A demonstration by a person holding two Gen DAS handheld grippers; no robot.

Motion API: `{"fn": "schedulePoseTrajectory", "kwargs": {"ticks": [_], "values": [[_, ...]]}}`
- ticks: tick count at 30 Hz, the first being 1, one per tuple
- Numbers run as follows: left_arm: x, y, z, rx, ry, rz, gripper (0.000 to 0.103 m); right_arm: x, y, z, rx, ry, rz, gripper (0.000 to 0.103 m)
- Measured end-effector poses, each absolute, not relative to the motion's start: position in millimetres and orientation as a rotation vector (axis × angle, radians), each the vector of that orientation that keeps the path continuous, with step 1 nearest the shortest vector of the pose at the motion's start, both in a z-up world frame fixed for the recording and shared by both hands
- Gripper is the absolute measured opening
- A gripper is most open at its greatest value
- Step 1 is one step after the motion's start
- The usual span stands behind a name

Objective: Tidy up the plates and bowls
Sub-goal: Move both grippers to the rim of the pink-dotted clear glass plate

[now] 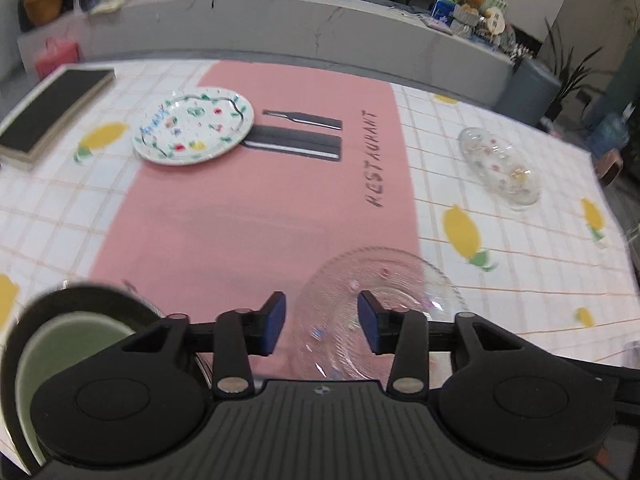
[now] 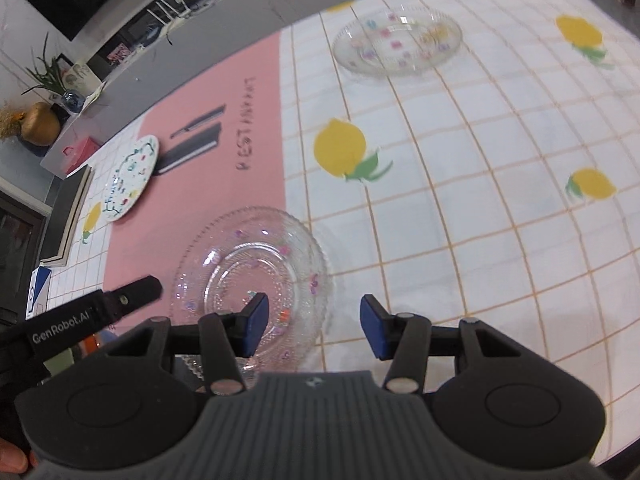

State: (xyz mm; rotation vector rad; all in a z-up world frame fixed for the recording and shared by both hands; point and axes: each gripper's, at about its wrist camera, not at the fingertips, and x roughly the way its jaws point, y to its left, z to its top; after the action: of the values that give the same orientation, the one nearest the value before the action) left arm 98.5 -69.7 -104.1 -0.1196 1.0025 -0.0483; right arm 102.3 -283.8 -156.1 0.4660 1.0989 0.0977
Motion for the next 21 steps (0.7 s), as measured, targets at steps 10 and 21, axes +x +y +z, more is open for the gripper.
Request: {"fn": "schedulePoseTrajectory", "kwargs": {"ticks": [10, 21], "values": [[113, -104, -106, 0.128, 1.011, -0.041, 0.054, 113, -291, -169, 0.512, 1.13, 0.093, 0.052], [153, -88, -135, 0.039, 1.247, 0.003, 0.039, 119, -294, -178, 0.587, 1.15, 0.122, 0.05]]}}
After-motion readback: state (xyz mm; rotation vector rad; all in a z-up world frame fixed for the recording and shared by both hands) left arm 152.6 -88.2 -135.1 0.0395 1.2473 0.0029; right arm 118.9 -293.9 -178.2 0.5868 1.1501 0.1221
